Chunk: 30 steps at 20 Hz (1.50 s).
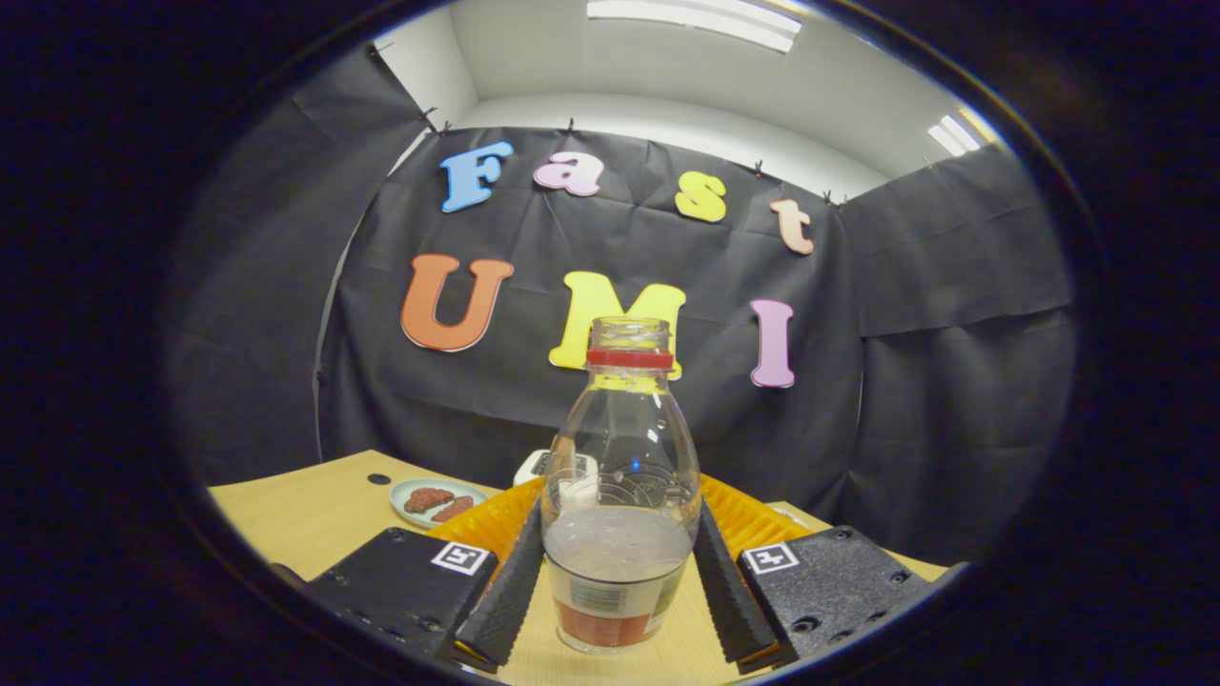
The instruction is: Take the bottle from table, then pour the juice into the cup, finally place the bottle on the coaster
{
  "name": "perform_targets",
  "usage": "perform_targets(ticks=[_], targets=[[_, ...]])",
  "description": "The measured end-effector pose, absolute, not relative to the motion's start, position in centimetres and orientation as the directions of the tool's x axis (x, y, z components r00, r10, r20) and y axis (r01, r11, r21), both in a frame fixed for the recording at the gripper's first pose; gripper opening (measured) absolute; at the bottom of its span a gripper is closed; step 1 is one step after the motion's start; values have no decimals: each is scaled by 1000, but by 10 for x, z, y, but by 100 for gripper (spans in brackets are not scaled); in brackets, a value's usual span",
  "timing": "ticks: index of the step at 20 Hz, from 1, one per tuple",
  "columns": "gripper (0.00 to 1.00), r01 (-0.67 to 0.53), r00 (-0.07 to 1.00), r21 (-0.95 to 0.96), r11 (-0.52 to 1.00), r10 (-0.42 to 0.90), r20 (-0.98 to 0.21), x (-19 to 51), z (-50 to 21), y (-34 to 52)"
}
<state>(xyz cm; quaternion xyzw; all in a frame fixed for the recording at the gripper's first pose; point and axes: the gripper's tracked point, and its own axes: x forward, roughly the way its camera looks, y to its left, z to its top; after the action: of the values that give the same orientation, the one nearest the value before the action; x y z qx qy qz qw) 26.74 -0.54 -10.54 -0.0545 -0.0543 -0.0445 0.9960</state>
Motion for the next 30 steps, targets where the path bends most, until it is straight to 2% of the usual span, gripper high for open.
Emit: perform_targets(ticks=[6,10,12,22,27,30], targets=[[83,86,992,9,996,-87,89,306,-137,-16],[83,122,992,54,991,-124,30,329,-173,-33],[84,160,987,49,986,-160,5,337,-191,-43],[84,144,989,-18,989,-144,-34,343,-220,-24],[100,119,991,17,993,-117,-60,335,-217,-15],[100,118,992,13,993,-118,-47,328,-205,-13]])
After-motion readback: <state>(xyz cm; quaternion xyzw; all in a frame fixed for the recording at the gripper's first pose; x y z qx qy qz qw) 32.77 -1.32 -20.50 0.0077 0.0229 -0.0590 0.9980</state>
